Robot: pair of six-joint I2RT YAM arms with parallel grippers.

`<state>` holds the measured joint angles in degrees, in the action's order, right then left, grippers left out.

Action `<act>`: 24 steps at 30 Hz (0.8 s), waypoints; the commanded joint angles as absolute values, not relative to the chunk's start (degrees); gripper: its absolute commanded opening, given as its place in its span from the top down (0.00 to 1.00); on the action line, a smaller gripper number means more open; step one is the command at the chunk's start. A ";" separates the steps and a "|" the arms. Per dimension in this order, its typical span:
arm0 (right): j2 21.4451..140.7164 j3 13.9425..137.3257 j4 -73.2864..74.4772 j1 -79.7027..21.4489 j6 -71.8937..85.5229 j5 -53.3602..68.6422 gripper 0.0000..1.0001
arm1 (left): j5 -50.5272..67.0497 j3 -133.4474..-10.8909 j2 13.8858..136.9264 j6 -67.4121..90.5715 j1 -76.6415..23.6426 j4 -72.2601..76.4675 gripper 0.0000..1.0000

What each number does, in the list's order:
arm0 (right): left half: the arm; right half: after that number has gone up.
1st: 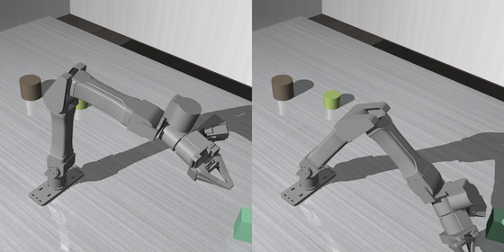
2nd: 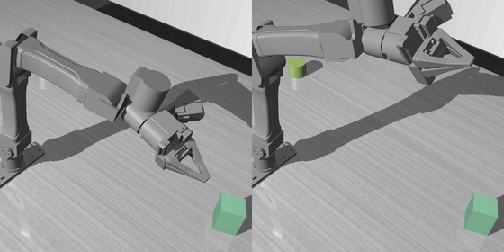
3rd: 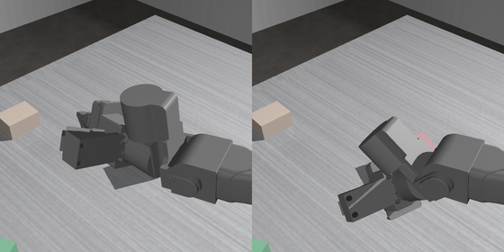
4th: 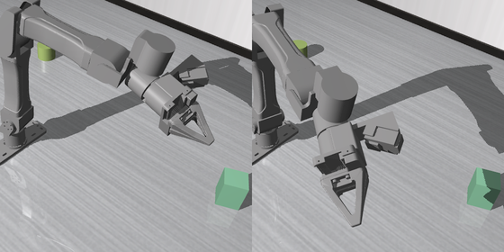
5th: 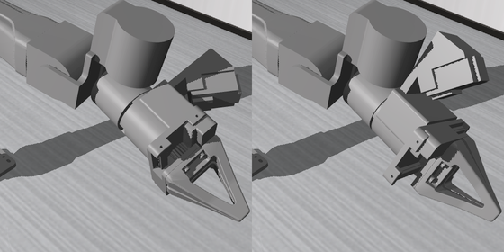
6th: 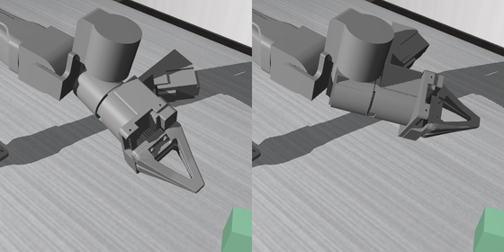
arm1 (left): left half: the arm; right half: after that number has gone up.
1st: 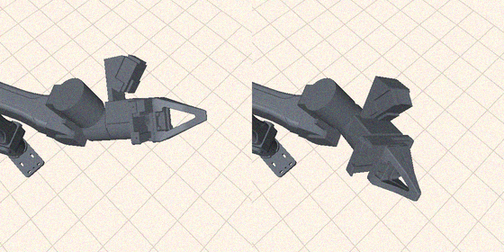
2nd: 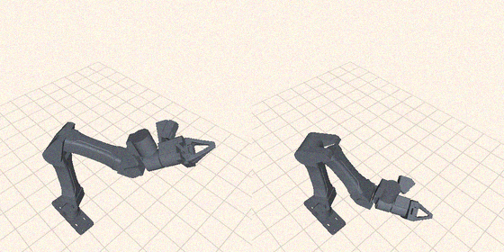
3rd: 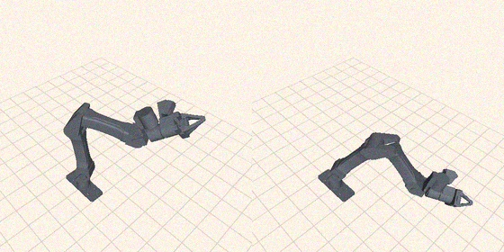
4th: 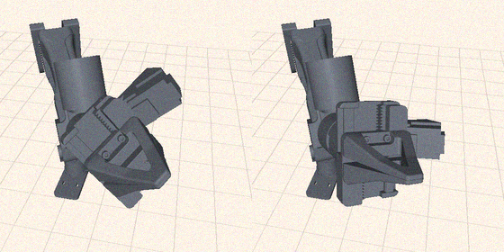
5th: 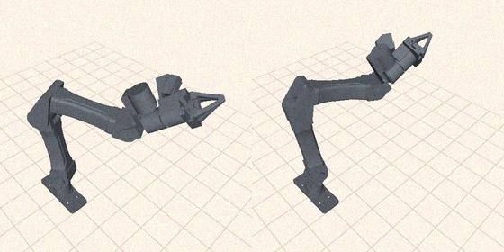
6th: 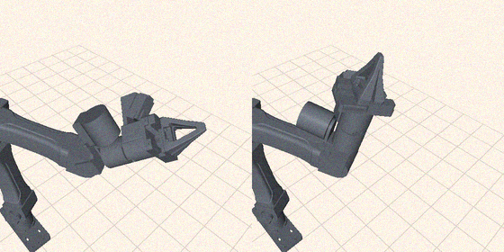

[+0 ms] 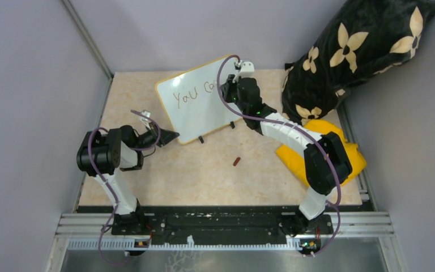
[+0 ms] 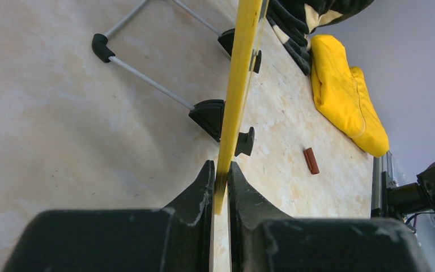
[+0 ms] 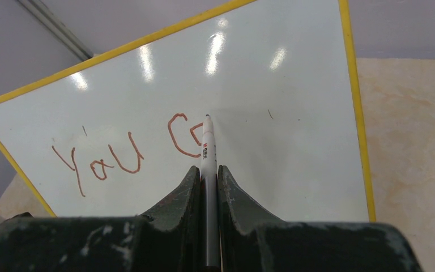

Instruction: Write a sentence on the whiteboard

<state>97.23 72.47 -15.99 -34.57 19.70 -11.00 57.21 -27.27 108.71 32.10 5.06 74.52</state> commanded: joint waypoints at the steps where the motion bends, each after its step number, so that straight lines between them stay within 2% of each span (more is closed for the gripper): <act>1: 98.05 75.57 -18.72 -33.90 19.87 -10.72 1.00 | 56.77 -27.95 108.35 31.73 4.75 72.33 1.00; 24: 98.47 72.13 -19.25 -33.41 21.42 -10.94 1.00 | 56.61 -27.86 108.27 31.69 4.75 72.25 1.00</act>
<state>99.29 72.51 -16.32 -34.30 20.23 -10.70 57.21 -27.31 108.64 32.08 4.97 74.48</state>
